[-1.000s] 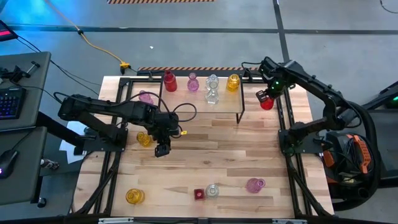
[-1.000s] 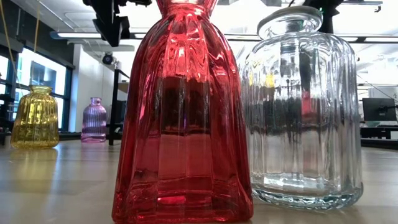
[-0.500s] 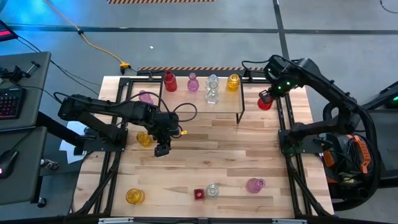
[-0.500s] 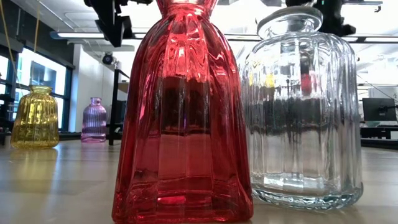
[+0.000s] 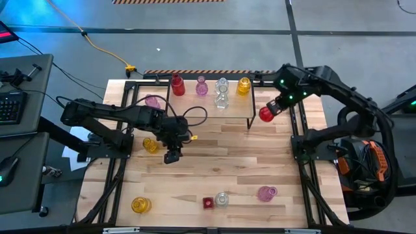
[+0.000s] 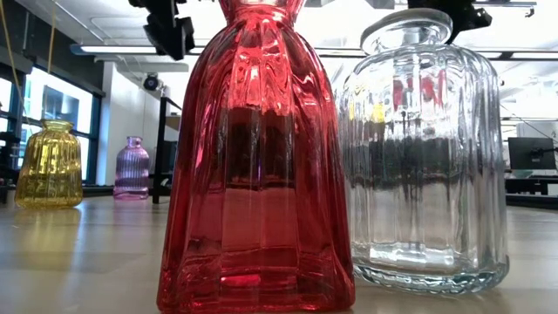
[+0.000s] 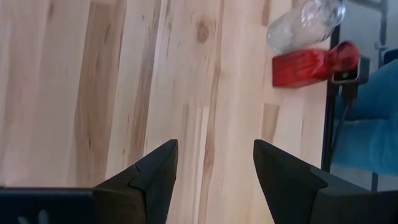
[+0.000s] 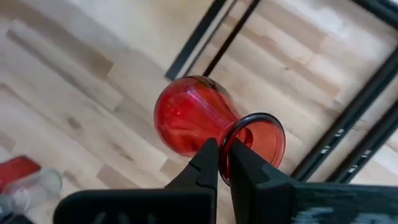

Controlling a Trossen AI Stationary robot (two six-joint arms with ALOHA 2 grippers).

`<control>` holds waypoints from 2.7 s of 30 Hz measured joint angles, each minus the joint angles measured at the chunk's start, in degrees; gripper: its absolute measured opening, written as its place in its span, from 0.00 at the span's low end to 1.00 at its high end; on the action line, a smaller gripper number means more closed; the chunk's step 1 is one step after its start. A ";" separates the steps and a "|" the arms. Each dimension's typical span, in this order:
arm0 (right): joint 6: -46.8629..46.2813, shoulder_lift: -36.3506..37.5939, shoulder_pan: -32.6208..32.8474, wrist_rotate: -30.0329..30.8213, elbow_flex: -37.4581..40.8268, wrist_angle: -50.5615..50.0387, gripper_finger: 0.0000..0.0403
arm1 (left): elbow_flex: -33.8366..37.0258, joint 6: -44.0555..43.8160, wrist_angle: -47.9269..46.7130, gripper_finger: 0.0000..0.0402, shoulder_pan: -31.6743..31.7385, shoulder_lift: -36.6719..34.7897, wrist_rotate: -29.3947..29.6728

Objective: Sort vases onto shelf
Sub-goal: Put the right red vase on the shelf aligned with the other red vase

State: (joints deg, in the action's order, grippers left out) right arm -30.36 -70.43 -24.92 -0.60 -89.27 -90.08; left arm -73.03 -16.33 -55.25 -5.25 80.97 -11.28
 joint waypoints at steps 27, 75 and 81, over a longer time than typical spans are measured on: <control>-8.10 -7.27 22.74 -1.75 0.13 17.29 0.00 | 0.00 1.44 27.51 0.50 5.77 0.00 -0.24; 13.94 -36.22 25.34 -7.10 -33.66 19.13 0.00 | 0.00 -6.70 34.01 0.50 7.91 0.02 -5.24; 13.92 -36.46 25.47 -7.10 -33.66 18.96 0.00 | 0.00 -6.68 33.93 0.50 7.91 0.02 -5.19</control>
State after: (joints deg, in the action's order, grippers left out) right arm -16.44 -106.89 0.55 -7.70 -122.93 -71.13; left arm -73.03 -23.00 -21.32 2.66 80.99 -16.47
